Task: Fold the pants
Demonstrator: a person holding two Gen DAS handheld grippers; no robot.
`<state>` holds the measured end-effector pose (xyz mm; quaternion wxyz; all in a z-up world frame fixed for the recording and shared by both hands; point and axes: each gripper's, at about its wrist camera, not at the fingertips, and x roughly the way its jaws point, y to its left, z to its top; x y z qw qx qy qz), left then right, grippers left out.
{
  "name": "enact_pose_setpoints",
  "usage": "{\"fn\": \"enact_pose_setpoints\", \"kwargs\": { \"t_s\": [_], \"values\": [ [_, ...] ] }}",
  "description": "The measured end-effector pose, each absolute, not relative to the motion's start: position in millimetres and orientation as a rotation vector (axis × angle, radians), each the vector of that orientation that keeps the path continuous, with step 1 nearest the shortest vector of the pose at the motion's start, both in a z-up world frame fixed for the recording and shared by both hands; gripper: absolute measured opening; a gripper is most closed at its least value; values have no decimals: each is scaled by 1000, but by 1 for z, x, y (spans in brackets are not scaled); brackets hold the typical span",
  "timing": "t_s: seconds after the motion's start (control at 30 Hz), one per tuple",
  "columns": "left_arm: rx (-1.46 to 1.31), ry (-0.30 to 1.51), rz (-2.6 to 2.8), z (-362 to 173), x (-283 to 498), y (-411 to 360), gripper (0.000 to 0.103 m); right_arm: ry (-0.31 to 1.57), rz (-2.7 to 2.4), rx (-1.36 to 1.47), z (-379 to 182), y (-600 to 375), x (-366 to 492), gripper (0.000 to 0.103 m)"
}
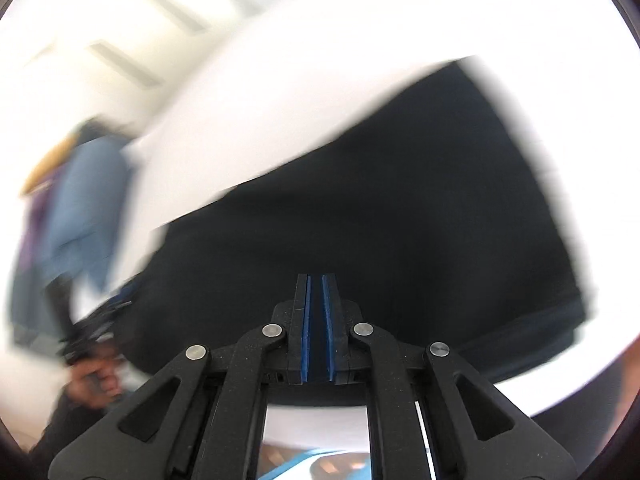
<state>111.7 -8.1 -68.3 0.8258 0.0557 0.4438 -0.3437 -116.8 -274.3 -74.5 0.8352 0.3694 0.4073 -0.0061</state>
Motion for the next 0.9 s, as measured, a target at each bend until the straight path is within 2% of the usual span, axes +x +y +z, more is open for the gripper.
{"fn": "enact_pose_setpoints", "kwargs": {
  "t_s": [0.07, 0.17, 0.2, 0.23, 0.53, 0.67, 0.73, 0.77, 0.8, 0.87, 0.9],
  "values": [
    [112, 959, -780, -81, 93, -41, 45, 881, 150, 838, -85, -233, -99, 7],
    [90, 1081, -776, -123, 83, -68, 45, 1038, 178, 771, -111, -175, -74, 7],
    [118, 1046, -762, -126, 77, -71, 46, 1077, 160, 775, -122, -167, -70, 4],
    [136, 1041, -757, -126, 72, -70, 46, 1069, 140, 806, -124, -169, -73, 0],
    [122, 1057, -760, -124, 32, -30, 44, 1051, -20, 881, -119, -211, -103, 0],
    [194, 1049, -706, -105, 36, -9, 44, 1082, -235, 788, -95, -216, -114, 0],
    [164, 1005, -684, -85, 45, 6, 44, 1051, -308, 742, -71, -222, -123, 7],
    [126, 989, -679, -75, 56, 19, 47, 1001, -277, 756, -60, -222, -122, 7],
    [89, 978, -670, -67, 68, 26, 56, 960, -233, 784, -53, -221, -119, 7],
    [48, 954, -625, -57, 95, 38, 65, 902, -124, 825, -42, -213, -97, 7],
    [47, 939, -605, -55, 110, 43, 65, 888, -82, 826, -40, -209, -84, 7]
  ]
}}
